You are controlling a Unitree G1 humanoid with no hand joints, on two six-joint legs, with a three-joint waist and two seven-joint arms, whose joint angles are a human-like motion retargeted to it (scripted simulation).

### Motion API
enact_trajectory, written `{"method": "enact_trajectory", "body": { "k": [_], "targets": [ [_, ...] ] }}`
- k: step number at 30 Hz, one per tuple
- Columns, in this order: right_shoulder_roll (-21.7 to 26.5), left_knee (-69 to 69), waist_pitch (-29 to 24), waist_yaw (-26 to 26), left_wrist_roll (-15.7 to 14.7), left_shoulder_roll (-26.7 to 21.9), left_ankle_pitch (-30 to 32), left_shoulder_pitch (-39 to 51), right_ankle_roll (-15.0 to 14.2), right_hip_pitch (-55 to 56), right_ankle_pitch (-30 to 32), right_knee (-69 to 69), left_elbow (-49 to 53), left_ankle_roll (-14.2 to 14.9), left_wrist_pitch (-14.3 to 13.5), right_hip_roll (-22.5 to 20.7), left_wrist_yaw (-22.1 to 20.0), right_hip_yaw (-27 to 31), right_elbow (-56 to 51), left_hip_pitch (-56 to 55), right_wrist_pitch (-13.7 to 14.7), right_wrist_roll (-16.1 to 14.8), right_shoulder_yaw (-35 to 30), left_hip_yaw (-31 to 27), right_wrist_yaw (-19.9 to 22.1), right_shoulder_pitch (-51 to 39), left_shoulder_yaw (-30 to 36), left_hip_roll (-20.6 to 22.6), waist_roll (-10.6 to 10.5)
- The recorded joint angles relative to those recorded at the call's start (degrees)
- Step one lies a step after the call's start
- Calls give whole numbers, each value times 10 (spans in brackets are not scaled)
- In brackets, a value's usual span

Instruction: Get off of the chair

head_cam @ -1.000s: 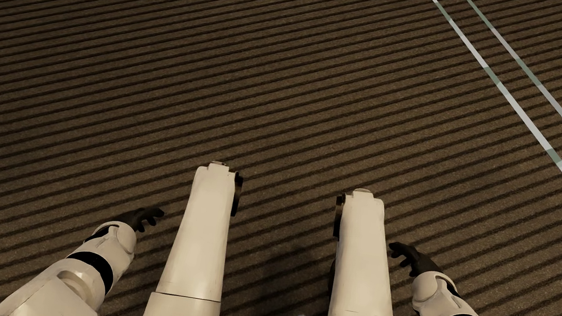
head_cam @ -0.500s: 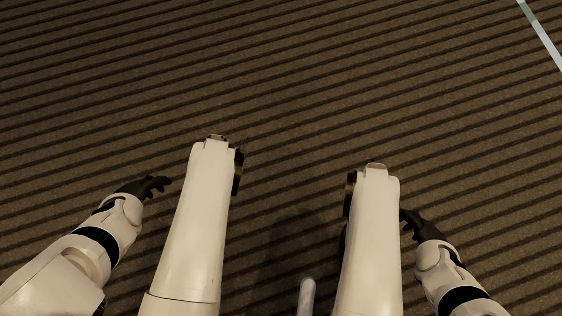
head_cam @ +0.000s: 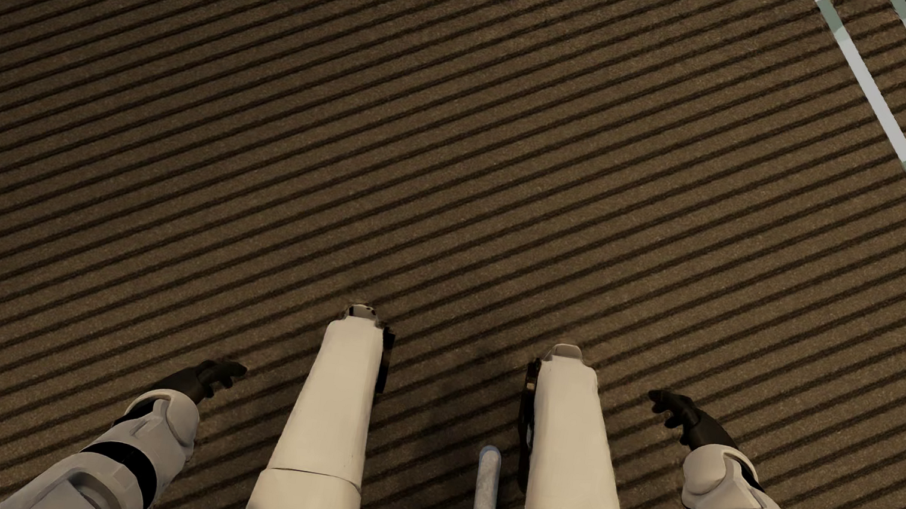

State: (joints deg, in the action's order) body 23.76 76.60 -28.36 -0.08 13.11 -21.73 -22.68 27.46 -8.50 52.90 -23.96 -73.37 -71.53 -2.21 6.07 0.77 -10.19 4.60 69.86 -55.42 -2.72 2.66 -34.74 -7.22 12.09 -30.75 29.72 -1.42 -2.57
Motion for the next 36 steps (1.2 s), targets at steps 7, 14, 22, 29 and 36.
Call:
{"method": "enact_trajectory", "body": {
  "k": [7, 14, 22, 29, 36],
  "targets": [
    [39, -390, 124, 0, 22, -12, 97, -184, -73, -247, 157, 291, 7, 2, -9, 20, 40, -25, -8, 329, -2, 43, 46, 44, -46, 160, -56, 10, 13],
    [45, -594, 184, -21, 16, -24, 102, -228, -88, -285, 199, 456, -36, 34, 1, 68, 38, -53, 6, 559, -10, 33, 75, 125, -48, 189, -110, -26, 5],
    [37, -425, 211, -16, -6, -27, 220, -231, -7, -372, 229, 525, 3, 137, -25, 22, 3, -82, 14, 610, -12, 61, 59, 132, -61, 203, -147, -120, -12],
    [77, -303, 178, 60, 14, 21, 168, -258, 25, -533, 180, 621, -10, 74, -11, -7, 25, -99, 3, 338, -7, 47, 13, 47, -39, 168, -208, -15, -13],
    [62, -616, 208, 67, -10, 5, 275, -310, 13, -640, 147, 539, -40, 69, 0, -27, 20, -118, 11, 384, -1, 50, 17, 84, -38, 181, -229, 25, -6]
  ]
}}
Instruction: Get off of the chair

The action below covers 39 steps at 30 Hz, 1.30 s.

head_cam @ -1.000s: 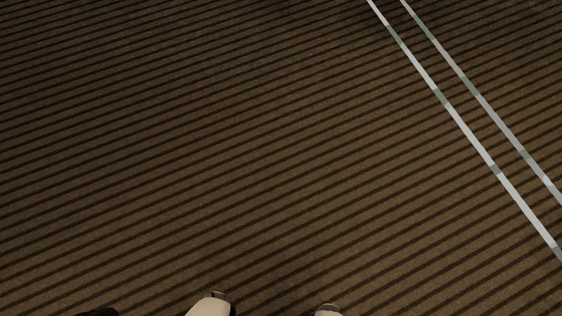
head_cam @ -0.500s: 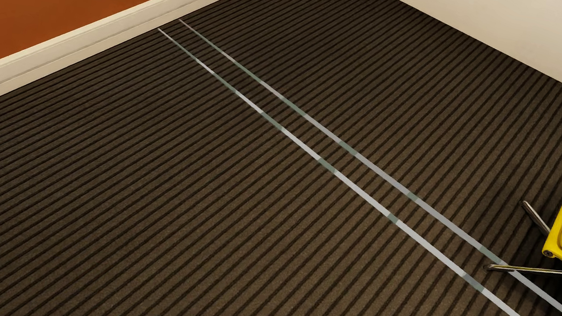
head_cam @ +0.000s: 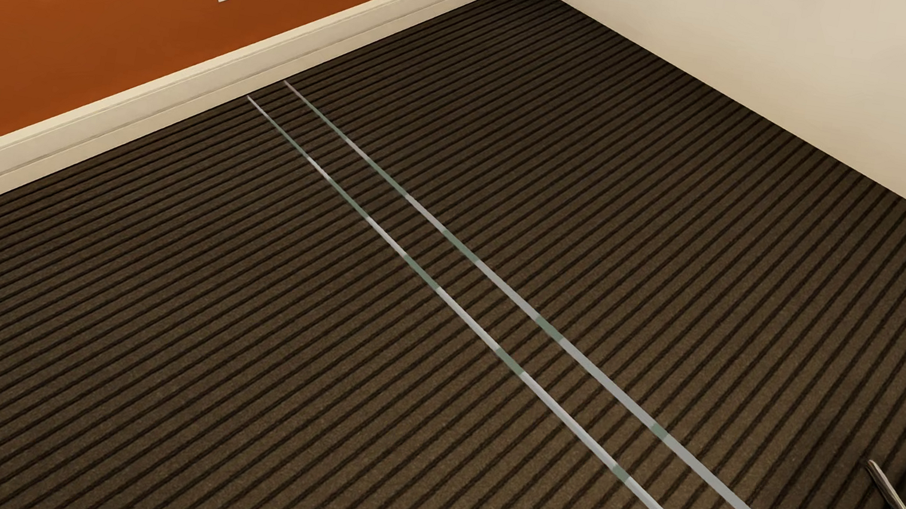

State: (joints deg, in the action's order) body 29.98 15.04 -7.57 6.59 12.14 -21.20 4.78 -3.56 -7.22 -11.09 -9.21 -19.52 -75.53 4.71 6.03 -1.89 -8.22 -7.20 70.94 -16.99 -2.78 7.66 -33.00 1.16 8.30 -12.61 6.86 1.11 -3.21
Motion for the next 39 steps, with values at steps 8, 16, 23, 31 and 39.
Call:
{"method": "enact_trajectory", "body": {
  "k": [8, 16, 23, 31, 39],
  "targets": [
    [-25, 24, -5, -56, -29, -9, -85, 41, -105, 217, 57, -306, 40, -25, -18, 103, -38, 26, 10, 151, -13, -41, 30, -9, -9, 39, 42, -24, 13],
    [-13, 109, 25, -48, -25, -8, -129, 66, -101, 204, 183, 17, 35, 34, -31, 139, -37, 94, 7, 96, -6, -37, 60, -69, -10, 68, 114, -96, 30],
    [9, 126, 26, -42, 8, 4, -58, 80, -62, 147, 56, 60, -1, 57, -13, 94, 4, 55, -3, 12, 8, -30, 77, -66, 9, 52, 127, -124, 13],
    [-15, 30, 24, -42, 26, 9, -71, 92, -53, 136, 57, 91, -13, 34, -33, 80, -29, 38, 1, 64, 20, -53, 76, -27, 8, 72, 141, -71, -6],
    [-37, -21, 13, -43, 17, 11, -61, 88, -54, 168, 88, 104, -24, 32, -37, 97, -31, 50, 7, 70, 19, -64, 64, -12, 12, 67, 137, -55, -3]
  ]
}}
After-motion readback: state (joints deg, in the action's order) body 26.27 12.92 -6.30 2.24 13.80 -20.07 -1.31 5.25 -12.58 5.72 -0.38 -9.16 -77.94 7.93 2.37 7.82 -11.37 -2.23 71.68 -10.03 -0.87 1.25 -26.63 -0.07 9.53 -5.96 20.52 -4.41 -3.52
